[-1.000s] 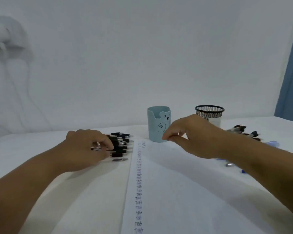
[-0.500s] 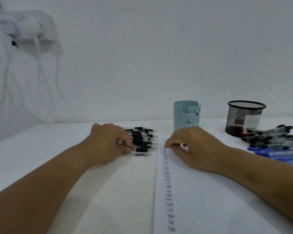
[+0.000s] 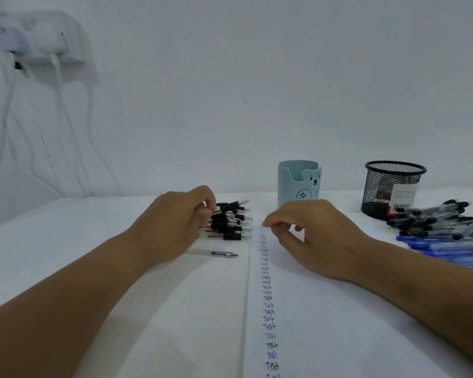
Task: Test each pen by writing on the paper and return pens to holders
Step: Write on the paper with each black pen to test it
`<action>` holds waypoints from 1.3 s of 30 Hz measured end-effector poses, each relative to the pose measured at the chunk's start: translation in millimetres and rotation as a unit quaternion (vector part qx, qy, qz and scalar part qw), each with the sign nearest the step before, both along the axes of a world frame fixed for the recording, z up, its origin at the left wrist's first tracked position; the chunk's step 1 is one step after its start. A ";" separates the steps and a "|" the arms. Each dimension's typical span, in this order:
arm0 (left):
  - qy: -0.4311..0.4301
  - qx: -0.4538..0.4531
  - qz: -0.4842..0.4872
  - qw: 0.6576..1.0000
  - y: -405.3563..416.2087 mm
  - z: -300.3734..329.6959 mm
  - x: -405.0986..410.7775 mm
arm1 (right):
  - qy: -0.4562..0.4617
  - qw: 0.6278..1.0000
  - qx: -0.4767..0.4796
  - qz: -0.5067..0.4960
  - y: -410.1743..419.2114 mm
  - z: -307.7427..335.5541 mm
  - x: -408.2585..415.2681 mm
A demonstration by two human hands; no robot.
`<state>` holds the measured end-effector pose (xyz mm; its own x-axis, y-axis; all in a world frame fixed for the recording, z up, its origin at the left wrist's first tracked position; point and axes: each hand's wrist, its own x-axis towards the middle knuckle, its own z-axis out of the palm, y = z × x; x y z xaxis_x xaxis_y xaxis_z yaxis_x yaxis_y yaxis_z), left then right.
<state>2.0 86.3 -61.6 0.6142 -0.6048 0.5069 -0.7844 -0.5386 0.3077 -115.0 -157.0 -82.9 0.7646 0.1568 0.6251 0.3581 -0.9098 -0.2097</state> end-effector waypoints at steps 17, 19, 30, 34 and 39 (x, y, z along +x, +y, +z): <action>0.447 -0.284 -0.129 0.839 -9.8 11.3 -30.1 | 0.017 0.995 0.023 -0.098 0.1 6.1 -1.4; 0.487 -0.304 -0.155 0.804 -9.1 9.2 -28.2 | 0.010 0.995 0.037 -0.093 -2.6 5.2 -1.0; 0.505 -0.316 -0.210 0.776 -10.0 -4.8 -22.6 | 0.031 0.995 0.007 -0.093 -4.7 6.5 -2.9; 0.434 -0.328 -0.175 0.821 -21.7 -9.0 -30.7 | 0.056 0.990 -0.015 -0.130 -4.0 8.9 -1.1; 0.367 -0.279 -0.161 0.873 -26.0 -16.0 -33.1 | 0.051 0.985 0.056 -0.154 -7.8 13.6 3.2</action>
